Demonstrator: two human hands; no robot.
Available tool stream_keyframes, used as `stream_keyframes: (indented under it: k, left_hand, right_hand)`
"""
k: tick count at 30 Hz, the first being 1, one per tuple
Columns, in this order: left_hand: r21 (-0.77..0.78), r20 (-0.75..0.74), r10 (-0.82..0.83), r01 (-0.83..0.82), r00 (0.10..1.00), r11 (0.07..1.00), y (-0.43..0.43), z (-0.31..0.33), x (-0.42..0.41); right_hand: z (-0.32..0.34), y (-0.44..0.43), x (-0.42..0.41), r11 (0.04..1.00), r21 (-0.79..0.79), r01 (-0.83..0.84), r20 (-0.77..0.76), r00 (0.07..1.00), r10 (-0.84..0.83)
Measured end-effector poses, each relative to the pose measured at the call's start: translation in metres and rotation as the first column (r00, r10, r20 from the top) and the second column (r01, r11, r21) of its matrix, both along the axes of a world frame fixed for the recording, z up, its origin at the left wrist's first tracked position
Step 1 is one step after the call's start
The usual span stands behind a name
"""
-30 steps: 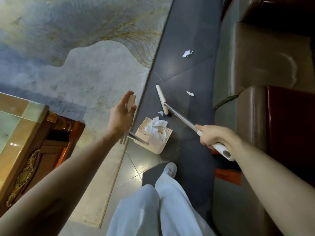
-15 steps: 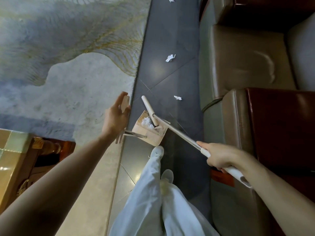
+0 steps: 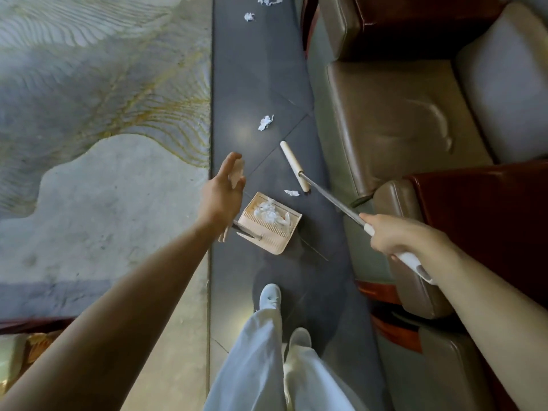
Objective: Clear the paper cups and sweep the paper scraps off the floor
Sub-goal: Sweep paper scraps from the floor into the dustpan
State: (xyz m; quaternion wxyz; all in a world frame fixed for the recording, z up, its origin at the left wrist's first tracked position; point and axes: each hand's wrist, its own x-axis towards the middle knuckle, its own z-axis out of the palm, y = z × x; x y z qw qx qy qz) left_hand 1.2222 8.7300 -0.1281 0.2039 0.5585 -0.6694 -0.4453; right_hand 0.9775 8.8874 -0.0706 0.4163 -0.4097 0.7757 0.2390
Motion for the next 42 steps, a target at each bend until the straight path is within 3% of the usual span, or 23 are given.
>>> stream_keyframes:
  k: [5,8,13,18,26,33,42]
  left_hand:
    - [0.013,0.066,-0.007,0.006,0.998,1.000,-0.052,-0.004,-0.030]
    - [0.003,0.089,-0.030,0.030,0.996,1.000,-0.078,-0.006,-0.047]
    - [-0.009,0.050,-0.094,0.094,0.994,0.995,-0.087,-0.013,-0.050]
    - [-0.005,0.068,-0.063,0.064,0.996,0.998,-0.109,-0.010,-0.052]
    - [-0.058,-0.011,0.067,-0.068,0.998,0.996,-0.159,-0.004,-0.089]
    - [-0.084,0.054,0.251,-0.247,0.966,0.965,-0.242,0.014,-0.156]
    - [-0.074,0.083,0.358,-0.352,0.930,0.933,-0.327,0.012,-0.212]
  right_hand:
    - [-0.035,-0.046,-0.008,0.998,0.043,-0.041,0.009,0.999,0.040]
    - [-0.047,-0.066,-0.006,0.994,0.063,0.088,0.150,0.984,-0.096]
    - [-0.029,-0.063,-0.011,0.984,0.099,0.147,0.267,0.949,-0.169]
    - [-0.001,-0.072,-0.045,0.984,0.070,0.162,0.256,0.951,-0.174]
    - [0.003,-0.168,-0.118,0.995,0.007,0.098,0.195,0.976,-0.098]
    - [-0.004,-0.296,-0.199,0.988,-0.134,0.077,0.193,0.980,-0.050]
    - [-0.027,-0.435,-0.235,0.967,-0.109,-0.229,0.066,0.969,0.237]
